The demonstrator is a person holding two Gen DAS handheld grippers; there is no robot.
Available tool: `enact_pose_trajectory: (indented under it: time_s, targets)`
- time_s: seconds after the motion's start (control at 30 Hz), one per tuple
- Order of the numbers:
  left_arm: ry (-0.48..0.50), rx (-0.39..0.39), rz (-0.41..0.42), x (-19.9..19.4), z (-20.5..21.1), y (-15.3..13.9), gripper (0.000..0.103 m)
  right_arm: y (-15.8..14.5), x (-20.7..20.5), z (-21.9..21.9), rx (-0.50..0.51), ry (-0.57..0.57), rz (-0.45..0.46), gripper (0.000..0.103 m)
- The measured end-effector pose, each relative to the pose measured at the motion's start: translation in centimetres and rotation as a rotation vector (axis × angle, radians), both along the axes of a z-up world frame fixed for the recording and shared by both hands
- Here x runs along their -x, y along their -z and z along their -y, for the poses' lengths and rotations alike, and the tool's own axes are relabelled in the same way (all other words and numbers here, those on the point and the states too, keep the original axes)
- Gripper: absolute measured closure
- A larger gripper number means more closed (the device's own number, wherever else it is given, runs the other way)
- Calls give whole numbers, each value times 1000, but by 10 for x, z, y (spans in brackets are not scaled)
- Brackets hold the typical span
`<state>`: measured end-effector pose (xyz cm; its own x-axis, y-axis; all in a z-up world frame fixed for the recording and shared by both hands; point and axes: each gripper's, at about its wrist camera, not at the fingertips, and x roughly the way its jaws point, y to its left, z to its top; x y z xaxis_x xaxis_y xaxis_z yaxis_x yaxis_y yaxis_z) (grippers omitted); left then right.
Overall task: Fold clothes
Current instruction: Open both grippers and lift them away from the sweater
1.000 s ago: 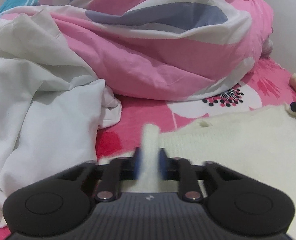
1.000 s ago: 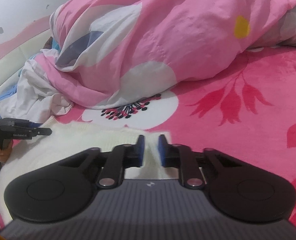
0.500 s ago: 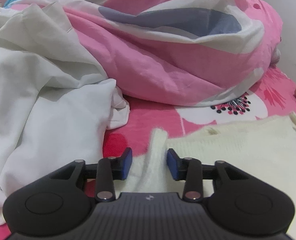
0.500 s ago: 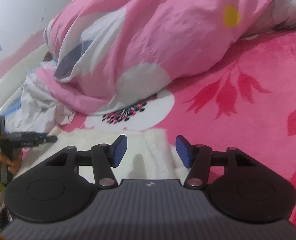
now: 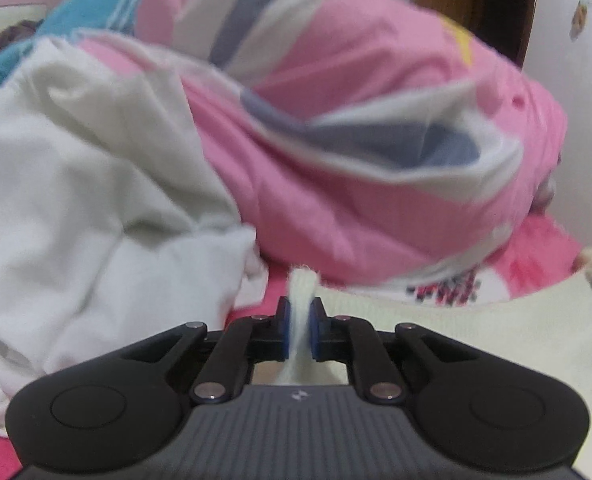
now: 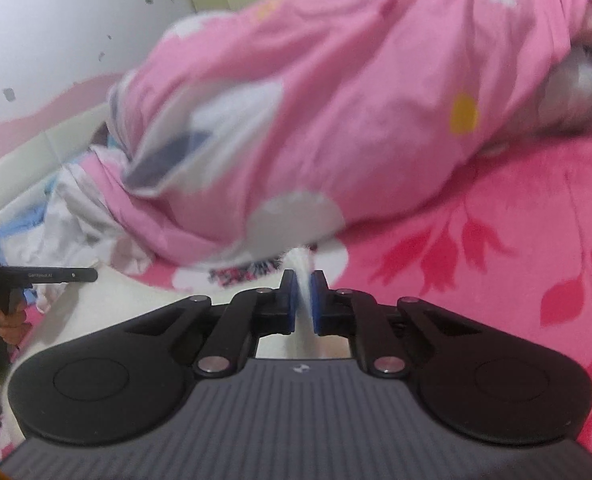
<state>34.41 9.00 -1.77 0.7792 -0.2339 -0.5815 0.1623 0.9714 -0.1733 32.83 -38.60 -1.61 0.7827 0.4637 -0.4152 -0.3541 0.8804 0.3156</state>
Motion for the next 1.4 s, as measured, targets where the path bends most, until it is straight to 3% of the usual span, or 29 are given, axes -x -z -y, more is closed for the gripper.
enact_pose_trajectory:
  time_s: [0.17, 0.33, 0.5, 0.63, 0.7, 0.77, 0.83, 1.0, 1.13, 1.3, 1.4]
  targets:
    - [-21, -8, -6, -17, -2, 4, 93, -4, -12, 2, 2, 18, 17, 97]
    - [-40, -24, -79, -31, 2, 36, 93, 35, -34, 7, -9, 47, -97, 97]
    - [-24, -63, -20, -25, 8, 26, 93, 40, -31, 11, -36, 54, -88, 98]
    - [-32, -88, -128, -36, 8, 46, 92, 55, -41, 9, -15, 60, -137, 97]
    - [-42, -77, -165, -39, 5, 51, 87, 69, -48, 8, 3, 68, -195, 91]
    - [-61, -58, -170, -39, 0, 48, 63, 71, -48, 12, -16, 88, -224, 81]
    - [-72, -57, -128, -29, -6, 36, 55, 54, -33, 21, -24, 130, -183, 75]
    - [-60, -35, -44, 17, -23, 3, 54, 4, 21, 39, -11, 206, -50, 75]
    - [-55, -23, -17, 66, -37, -20, 55, -32, 91, 34, 95, 223, 64, 75]
    - [-103, -93, 87, 129, -57, -72, 55, -76, 178, 25, 186, 279, 156, 75]
    - [-108, -145, 168, 165, -61, -99, 55, -99, 228, 22, 145, 284, 196, 75]
